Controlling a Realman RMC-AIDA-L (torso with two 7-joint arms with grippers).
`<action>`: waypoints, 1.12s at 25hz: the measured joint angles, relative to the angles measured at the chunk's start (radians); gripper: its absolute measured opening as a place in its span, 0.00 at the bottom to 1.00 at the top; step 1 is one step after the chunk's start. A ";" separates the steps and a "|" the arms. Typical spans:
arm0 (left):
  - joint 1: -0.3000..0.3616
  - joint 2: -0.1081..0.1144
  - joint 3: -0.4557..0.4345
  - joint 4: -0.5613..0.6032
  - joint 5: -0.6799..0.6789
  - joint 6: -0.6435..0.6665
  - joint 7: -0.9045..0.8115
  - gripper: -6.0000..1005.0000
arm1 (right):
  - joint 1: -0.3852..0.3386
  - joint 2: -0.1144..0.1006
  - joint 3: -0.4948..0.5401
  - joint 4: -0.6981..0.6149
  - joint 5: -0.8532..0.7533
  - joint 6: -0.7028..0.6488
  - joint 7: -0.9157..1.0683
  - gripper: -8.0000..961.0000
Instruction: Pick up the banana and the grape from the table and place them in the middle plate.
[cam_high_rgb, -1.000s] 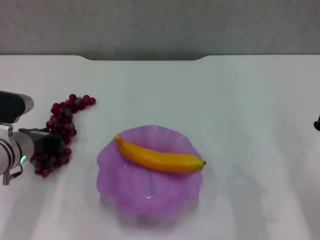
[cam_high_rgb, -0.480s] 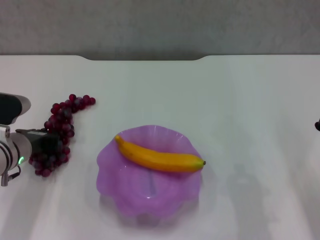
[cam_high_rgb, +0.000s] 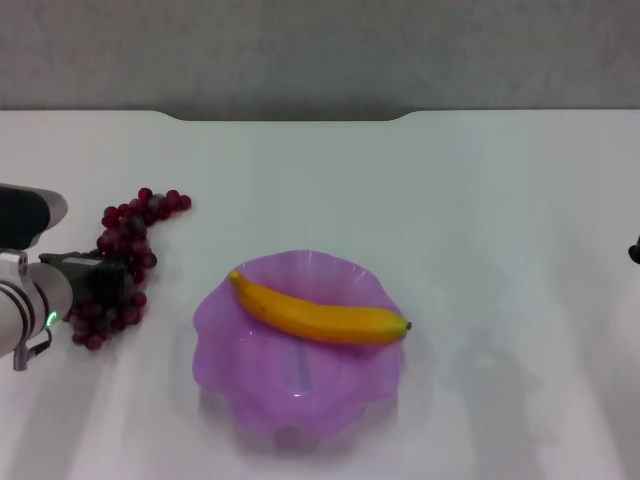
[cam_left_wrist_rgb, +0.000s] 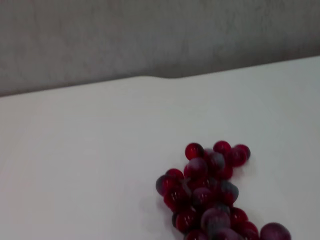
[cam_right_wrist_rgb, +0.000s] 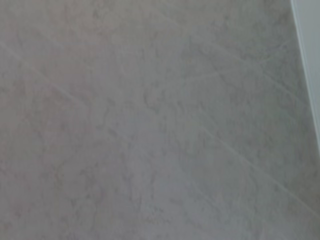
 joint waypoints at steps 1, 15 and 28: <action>0.001 0.000 0.002 0.000 -0.002 0.008 -0.001 0.21 | 0.000 0.000 0.000 0.000 0.000 0.000 0.000 0.01; 0.035 0.002 0.042 -0.038 -0.071 0.112 -0.005 0.20 | 0.001 0.001 0.000 0.008 0.000 0.000 0.002 0.01; 0.044 0.001 0.045 -0.100 -0.096 0.180 -0.006 0.20 | 0.007 0.005 -0.001 0.026 -0.011 0.000 0.025 0.01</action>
